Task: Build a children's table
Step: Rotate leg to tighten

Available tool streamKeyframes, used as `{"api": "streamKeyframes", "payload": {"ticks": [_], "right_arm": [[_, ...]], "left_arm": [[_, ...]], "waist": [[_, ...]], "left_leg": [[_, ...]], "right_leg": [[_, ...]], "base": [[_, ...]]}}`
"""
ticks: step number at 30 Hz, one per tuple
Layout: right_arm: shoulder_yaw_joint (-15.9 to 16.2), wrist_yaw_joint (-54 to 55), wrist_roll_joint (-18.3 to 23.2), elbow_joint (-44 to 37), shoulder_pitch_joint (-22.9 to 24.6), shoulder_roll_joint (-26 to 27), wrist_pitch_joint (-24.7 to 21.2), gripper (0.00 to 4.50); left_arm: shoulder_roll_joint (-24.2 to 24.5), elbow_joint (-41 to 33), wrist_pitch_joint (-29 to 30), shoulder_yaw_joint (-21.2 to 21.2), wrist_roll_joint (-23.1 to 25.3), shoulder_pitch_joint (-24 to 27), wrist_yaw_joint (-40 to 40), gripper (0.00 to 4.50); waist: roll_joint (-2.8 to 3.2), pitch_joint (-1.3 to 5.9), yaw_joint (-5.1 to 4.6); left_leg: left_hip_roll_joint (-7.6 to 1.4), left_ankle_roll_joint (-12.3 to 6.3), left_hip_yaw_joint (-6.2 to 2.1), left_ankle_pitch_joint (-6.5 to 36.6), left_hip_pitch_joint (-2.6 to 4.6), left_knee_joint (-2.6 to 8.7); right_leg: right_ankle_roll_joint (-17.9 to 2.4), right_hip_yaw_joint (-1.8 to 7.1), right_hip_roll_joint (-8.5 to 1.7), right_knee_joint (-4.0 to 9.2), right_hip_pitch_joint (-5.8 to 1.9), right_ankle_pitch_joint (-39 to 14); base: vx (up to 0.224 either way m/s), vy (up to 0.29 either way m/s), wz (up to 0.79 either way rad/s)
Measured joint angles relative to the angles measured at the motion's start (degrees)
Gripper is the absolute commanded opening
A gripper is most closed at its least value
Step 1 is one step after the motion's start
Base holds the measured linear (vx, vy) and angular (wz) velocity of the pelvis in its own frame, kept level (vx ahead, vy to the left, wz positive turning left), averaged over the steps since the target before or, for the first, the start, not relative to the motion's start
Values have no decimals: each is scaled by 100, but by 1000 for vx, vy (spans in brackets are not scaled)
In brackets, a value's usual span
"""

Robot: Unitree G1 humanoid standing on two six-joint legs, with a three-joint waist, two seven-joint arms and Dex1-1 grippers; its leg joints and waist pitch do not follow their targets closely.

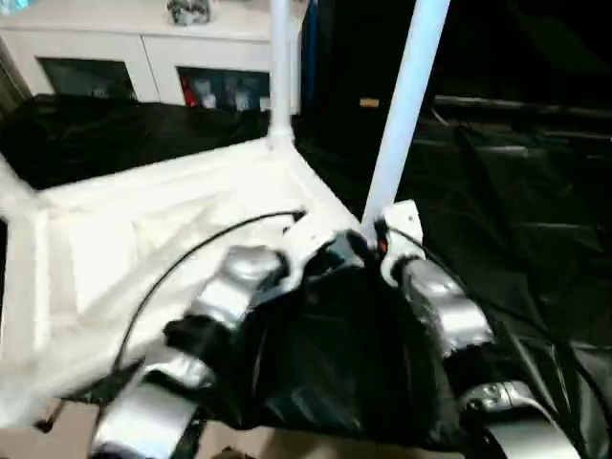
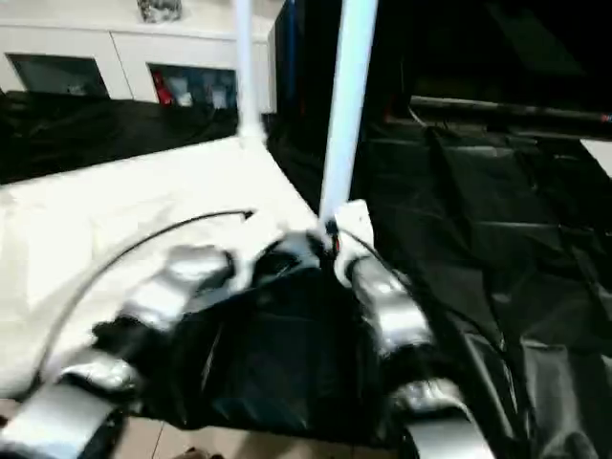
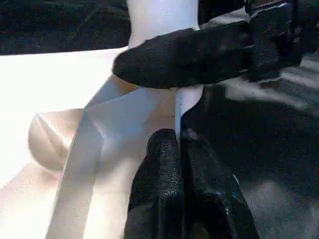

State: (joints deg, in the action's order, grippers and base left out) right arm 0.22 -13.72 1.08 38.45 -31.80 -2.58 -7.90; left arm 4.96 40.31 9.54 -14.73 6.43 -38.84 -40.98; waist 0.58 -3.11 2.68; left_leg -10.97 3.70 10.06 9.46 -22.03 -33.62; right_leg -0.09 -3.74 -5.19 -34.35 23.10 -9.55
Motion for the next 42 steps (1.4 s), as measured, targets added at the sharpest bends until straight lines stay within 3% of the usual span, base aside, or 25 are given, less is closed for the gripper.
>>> {"api": "streamKeyframes", "payload": {"ticks": [1,9,14,19,26,32,39,42], "right_arm": [[-33,28,7,16,-4,32,42,296],[-193,-323,162,42,-7,108,108,376],[69,-1081,174,-89,73,-179,106,421],[506,-2666,331,-756,542,-805,132,421],[943,-4023,445,-1366,825,-1458,138,421],[1157,-4702,551,-1752,976,-1765,52,358],[1204,-4870,552,-1805,981,-1831,45,314],[1226,-4902,551,-1808,983,-1837,67,275]], "left_arm": [[-2,-1,0,-4,0,0,1,0],[126,-1,-127,-6,0,0,-206,0],[369,-112,-299,-14,-76,92,-664,0],[849,-526,-555,-94,-360,415,-1613,0],[1272,-817,-658,-179,-573,597,-2539,0],[1506,-1018,-701,-259,-679,698,-3060,0],[1594,-1175,-646,-301,-685,743,-3235,0],[1619,-1201,-613,-301,-723,762,-3262,0]], "waist": [[7,4,-1],[8,3,-17],[7,2,-45],[11,-1,30],[10,-5,113],[8,-6,165],[7,-7,222],[7,-7,226]], "left_leg": [[0,0,0,0,1,5],[-3,0,-2,0,0,10],[-5,0,-2,0,-3,14],[-7,-1,-1,0,-8,14],[-6,-1,0,1,-10,8],[-6,-1,1,1,-10,8],[-7,-1,1,0,-8,8],[-7,-1,1,0,-8,8]], "right_leg": [[-5,-2,0,-1,0,3],[-4,-6,1,-1,2,3],[-3,-9,3,0,6,2],[-1,-10,3,9,6,0],[-2,-6,1,8,1,1],[-2,-6,1,3,0,1],[-1,-6,2,0,2,0],[-1,-6,2,1,3,0]], "base": [[0,0,0],[0,0,0],[0,0,0],[0,0,0],[0,0,0],[0,0,0],[0,0,0],[0,0,0]]}}
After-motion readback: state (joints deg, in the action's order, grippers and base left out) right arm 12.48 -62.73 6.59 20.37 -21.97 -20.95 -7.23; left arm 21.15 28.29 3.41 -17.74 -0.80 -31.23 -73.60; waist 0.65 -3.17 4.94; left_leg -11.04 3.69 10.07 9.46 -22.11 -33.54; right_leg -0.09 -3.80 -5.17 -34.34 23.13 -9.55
